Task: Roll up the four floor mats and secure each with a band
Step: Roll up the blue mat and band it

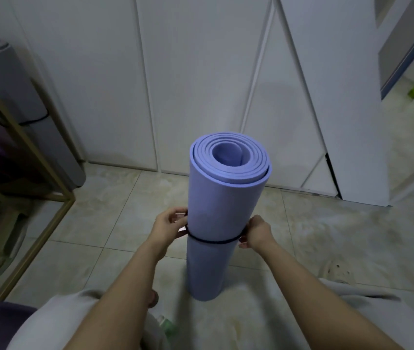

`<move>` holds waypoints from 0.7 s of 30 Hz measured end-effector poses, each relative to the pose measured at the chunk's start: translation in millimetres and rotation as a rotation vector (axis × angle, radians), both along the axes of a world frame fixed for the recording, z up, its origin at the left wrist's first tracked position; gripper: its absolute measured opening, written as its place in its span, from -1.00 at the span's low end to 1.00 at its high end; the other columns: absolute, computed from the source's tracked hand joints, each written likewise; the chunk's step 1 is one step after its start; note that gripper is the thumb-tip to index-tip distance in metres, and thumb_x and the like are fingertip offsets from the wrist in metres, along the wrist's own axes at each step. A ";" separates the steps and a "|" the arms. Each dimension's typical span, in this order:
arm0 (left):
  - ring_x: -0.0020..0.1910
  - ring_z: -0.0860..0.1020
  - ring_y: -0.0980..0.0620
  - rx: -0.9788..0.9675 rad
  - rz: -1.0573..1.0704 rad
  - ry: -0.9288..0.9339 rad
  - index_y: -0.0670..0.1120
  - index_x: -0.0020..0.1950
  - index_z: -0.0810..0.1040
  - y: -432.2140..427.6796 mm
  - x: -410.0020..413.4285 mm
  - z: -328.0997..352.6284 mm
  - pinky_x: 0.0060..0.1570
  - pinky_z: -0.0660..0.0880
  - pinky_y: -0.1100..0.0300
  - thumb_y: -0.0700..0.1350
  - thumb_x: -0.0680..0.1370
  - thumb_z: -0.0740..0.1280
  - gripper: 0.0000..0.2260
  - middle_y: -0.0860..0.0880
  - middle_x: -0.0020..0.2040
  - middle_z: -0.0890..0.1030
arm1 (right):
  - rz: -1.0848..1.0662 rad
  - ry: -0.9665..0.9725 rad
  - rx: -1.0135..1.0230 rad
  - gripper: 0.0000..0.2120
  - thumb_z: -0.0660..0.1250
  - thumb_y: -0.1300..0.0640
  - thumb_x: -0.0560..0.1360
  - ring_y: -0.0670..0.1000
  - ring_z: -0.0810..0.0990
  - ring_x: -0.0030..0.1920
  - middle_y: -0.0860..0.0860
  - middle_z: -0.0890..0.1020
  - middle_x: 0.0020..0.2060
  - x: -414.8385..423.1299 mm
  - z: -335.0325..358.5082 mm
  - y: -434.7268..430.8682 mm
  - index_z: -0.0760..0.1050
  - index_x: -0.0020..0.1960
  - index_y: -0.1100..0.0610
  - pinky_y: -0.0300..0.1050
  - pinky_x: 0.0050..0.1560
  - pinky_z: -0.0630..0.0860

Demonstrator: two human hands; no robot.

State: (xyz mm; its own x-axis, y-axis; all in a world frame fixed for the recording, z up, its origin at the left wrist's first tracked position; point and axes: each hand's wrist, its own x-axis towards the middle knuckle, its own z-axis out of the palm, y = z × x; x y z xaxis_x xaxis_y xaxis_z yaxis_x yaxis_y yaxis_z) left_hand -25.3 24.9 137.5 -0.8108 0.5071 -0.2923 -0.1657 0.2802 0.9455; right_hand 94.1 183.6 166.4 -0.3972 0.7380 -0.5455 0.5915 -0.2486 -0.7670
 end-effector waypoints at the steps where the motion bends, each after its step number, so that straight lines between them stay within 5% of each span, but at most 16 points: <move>1: -0.29 0.54 -0.05 -0.060 -0.029 0.003 -0.18 -0.27 0.55 -0.8 -0.6 -4.7 -0.37 0.56 0.20 -0.50 0.49 0.17 -0.69 -0.16 -0.26 0.59 | 0.013 -0.020 -0.024 -0.69 0.03 0.36 0.57 0.06 0.34 -0.43 0.13 0.40 -0.39 2.3 0.7 5.3 0.27 -0.33 0.19 -0.11 -0.41 0.41; 3: -0.39 0.47 -0.01 -0.194 -0.124 0.101 -0.16 -0.43 0.48 1.4 4.3 -13.4 -0.35 0.51 0.14 -0.53 0.44 0.09 -0.61 -0.09 -0.42 0.53 | 0.085 -0.060 -0.023 -0.66 0.07 0.38 0.58 0.06 0.38 -0.43 0.08 0.44 -0.47 7.5 2.6 13.7 0.31 -0.34 0.17 -0.11 -0.36 0.43; 6: -0.35 0.48 -0.04 -0.162 -0.022 0.214 -0.11 -0.39 0.44 12.3 12.6 -16.0 -0.23 0.50 0.10 -0.50 0.42 0.12 -0.65 -0.05 -0.43 0.50 | 0.188 -0.032 0.009 -0.66 0.08 0.31 0.61 0.05 0.40 -0.43 0.11 0.45 -0.44 12.3 6.0 20.9 0.32 -0.34 0.23 -0.14 -0.46 0.43; 10: -0.28 0.43 0.02 0.095 0.175 -0.016 -0.12 -0.20 0.45 28.1 1.9 14.9 -0.23 0.43 0.14 -0.29 0.57 0.12 -0.79 -0.06 -0.26 0.52 | 0.314 0.026 0.013 -0.75 0.18 0.26 0.60 -0.01 0.48 -0.38 0.11 0.50 -0.35 10.3 5.6 11.9 0.41 -0.24 0.27 -0.28 -0.48 0.52; 13: -0.25 0.48 0.04 0.057 0.072 -0.092 -0.07 -0.16 0.50 22.3 -10.4 32.9 -0.22 0.47 0.14 -0.18 0.61 0.13 -0.79 -0.01 -0.23 0.56 | 0.229 0.121 -0.063 -0.83 0.17 0.26 0.61 0.00 0.52 -0.33 0.19 0.56 -0.20 4.7 3.2 4.6 0.46 -0.06 0.34 -0.18 -0.28 0.58; 15: -0.17 0.54 0.01 0.011 -0.046 -0.146 -0.07 -0.10 0.55 18.0 -15.3 35.7 -0.17 0.52 0.08 -0.15 0.61 0.17 -0.81 -0.02 -0.16 0.61 | 0.118 0.173 -0.100 -0.79 0.17 0.23 0.62 0.00 0.53 -0.31 0.22 0.55 -0.11 4.4 1.1 3.6 0.48 0.05 0.38 -0.23 -0.34 0.59; 18: -0.12 0.55 -0.01 -0.075 -0.198 -0.138 -0.09 -0.08 0.58 17.9 -16.4 34.4 -0.13 0.54 0.10 -0.16 0.62 0.17 -0.80 -0.04 -0.12 0.63 | 0.081 0.193 -0.137 -0.68 0.20 0.21 0.60 -0.04 0.47 -0.33 0.15 0.52 -0.21 12.4 -0.2 10.5 0.43 0.16 0.48 -0.38 -0.50 0.50; 21: -0.11 0.54 -0.05 -0.144 -0.305 -0.009 -0.18 -0.01 0.55 22.5 -14.6 33.0 -0.16 0.54 0.17 -0.22 0.64 0.08 -0.75 -0.11 -0.07 0.62 | 0.208 0.132 -0.127 -0.69 0.25 0.16 0.59 -0.09 0.50 -0.32 0.06 0.53 -0.30 21.4 1.6 21.6 0.50 0.12 0.44 -0.42 -0.42 0.50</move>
